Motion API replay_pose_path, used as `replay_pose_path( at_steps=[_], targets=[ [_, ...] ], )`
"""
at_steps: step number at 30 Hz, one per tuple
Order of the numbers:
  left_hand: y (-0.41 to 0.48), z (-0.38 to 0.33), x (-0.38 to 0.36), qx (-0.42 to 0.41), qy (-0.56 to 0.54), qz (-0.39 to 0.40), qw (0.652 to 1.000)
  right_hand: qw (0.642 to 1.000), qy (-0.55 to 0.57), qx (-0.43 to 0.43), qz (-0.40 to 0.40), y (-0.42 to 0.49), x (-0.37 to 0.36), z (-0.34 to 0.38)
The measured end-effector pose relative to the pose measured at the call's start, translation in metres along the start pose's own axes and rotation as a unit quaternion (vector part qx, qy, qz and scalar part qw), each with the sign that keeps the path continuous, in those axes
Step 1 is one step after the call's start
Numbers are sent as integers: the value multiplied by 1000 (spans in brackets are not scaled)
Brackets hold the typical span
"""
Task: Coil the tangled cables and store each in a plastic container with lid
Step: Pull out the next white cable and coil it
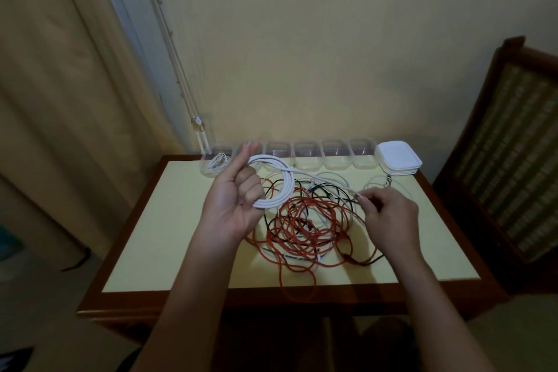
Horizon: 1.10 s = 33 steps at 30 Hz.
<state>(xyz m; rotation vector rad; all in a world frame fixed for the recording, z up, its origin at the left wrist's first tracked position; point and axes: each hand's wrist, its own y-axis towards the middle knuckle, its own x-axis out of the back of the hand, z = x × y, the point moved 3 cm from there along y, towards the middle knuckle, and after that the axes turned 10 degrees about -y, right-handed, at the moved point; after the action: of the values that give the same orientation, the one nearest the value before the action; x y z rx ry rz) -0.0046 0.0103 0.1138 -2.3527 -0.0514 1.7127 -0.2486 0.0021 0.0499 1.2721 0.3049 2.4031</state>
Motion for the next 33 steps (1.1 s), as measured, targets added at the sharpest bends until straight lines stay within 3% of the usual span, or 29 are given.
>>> replay_pose_path(
  at_steps=[8,10,11,14,17,20,23,28,32,33],
  targets=[
    [4,18,1,48,-50,9,998,996,40,-22,77,-27,-22,19],
    [4,22,1,59,-49,13,997,978,139,-79,131,-32,-31,24],
    [4,23,1,59,-45,12,997,950,241,-124,158,-35,-34,29],
    [5,28,-1,53,-46,7,998,783,533,-257,192,-43,-33,52],
    [6,30,0,47,-46,2,998,661,654,-313,193,-42,-27,69],
    [6,31,-1,48,-55,2,997,586,716,-326,196,-40,-24,79],
    [9,31,0,35,-44,1,998,577,719,-302,243,-42,-23,88],
    [9,33,5,-9,37,-15,999,615,656,-250,359,-49,-18,98],
    [8,31,9,-128,170,-46,976,557,698,-265,364,-55,-15,107],
    [7,31,11,-155,204,-58,965,557,701,-261,361,-56,-13,111]
  ],
)
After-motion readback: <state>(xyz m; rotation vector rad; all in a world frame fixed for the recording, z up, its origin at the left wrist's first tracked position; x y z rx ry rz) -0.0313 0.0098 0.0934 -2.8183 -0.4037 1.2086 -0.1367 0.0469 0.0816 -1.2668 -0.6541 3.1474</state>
